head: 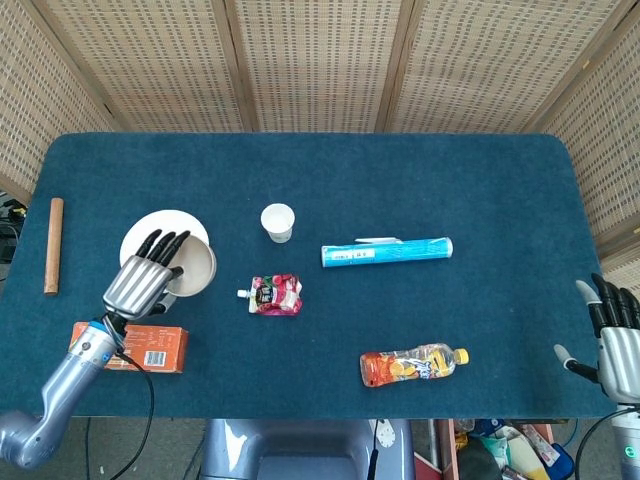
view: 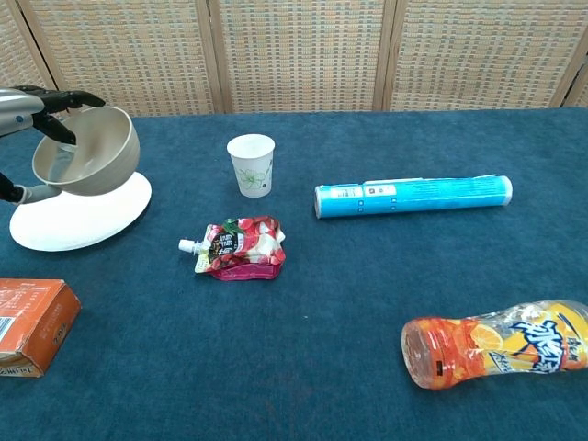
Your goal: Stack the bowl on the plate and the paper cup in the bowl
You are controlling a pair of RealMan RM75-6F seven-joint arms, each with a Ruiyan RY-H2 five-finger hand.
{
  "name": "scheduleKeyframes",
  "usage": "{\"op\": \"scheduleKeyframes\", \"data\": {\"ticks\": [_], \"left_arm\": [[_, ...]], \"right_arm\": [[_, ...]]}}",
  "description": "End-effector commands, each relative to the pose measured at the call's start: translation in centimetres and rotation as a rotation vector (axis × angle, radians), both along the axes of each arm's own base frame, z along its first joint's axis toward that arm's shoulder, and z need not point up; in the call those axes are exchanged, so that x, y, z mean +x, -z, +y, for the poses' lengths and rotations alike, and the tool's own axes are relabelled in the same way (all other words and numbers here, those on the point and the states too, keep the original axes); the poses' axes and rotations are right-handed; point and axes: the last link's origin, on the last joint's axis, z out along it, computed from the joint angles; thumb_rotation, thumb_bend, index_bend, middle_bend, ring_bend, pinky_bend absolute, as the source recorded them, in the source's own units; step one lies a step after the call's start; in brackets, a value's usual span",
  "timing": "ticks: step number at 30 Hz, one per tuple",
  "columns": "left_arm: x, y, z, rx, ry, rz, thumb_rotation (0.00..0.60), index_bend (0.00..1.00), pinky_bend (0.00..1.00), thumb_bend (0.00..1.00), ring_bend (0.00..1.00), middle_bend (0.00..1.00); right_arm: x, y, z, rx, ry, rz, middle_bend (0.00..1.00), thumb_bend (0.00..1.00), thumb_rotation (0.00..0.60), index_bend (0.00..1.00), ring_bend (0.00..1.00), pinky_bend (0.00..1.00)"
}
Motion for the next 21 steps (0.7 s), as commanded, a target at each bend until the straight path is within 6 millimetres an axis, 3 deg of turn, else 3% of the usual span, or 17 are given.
{"op": "scheduleKeyframes", "data": {"ticks": [1, 21], "left_arm": [[-1.2, -0.8, 1.3, 0.018, -0.053, 0.021, 0.6, 0.66, 0.0, 0.41, 0.0, 0.0], [-6.5, -0.7, 4.7, 0.026, -0.317, 0.095, 0.6, 0.67, 0.0, 0.41, 0.0, 0.0]], "right_arm": [[0.0, 0.0, 0.0, -0.001, -0.001, -0.001, 0.0, 0.17, 0.6, 0.06, 0.0, 0.0], [-0.1, 0.0, -0.2, 0.007, 0.005, -0.005, 0.0, 0.17, 0.6, 0.06, 0.0, 0.0]]}}
